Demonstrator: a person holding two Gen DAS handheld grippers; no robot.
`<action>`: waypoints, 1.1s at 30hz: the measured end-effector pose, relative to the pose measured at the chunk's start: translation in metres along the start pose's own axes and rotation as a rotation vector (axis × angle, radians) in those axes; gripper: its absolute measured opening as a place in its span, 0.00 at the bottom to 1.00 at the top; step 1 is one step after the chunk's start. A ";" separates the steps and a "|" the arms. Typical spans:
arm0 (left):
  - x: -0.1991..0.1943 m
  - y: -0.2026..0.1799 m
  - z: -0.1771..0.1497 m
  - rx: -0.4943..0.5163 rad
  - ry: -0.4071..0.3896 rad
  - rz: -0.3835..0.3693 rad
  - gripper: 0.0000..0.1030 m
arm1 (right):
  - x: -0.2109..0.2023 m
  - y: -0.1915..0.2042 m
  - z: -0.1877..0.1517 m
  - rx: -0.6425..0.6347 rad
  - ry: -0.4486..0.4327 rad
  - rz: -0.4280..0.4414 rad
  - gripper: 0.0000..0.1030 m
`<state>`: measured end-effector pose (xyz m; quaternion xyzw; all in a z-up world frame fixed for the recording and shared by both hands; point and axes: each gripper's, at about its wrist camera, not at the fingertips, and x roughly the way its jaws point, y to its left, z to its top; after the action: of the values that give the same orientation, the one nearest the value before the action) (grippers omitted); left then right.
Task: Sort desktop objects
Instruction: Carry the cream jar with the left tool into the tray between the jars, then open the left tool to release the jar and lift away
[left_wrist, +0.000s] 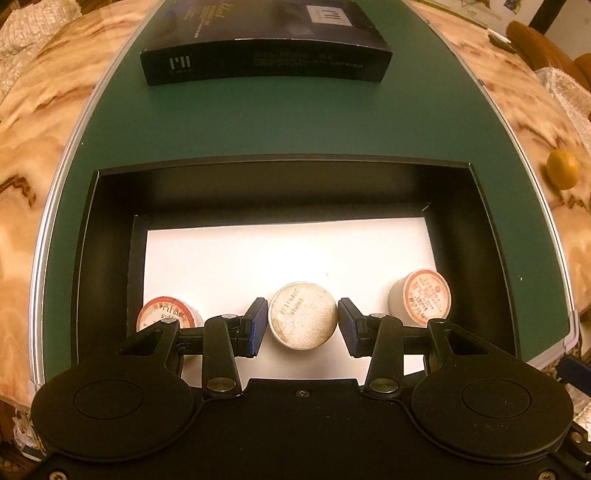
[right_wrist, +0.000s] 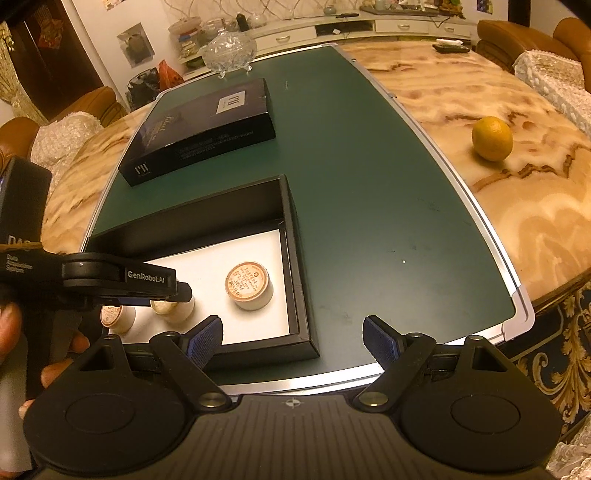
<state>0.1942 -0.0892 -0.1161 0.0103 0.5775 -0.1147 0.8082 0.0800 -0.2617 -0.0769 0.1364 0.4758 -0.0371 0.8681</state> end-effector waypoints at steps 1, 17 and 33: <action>0.001 0.000 0.000 0.000 0.000 -0.003 0.40 | 0.000 0.000 0.000 0.000 0.000 0.000 0.83; -0.008 0.001 -0.001 0.007 -0.027 -0.004 0.64 | -0.007 0.002 0.000 0.000 -0.011 -0.008 0.83; -0.144 0.067 -0.060 -0.077 -0.154 0.181 1.00 | -0.037 0.072 0.006 -0.100 -0.002 0.032 0.92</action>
<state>0.1074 0.0095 -0.0091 0.0223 0.5143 -0.0195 0.8571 0.0785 -0.1964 -0.0287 0.1003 0.4738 0.0008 0.8749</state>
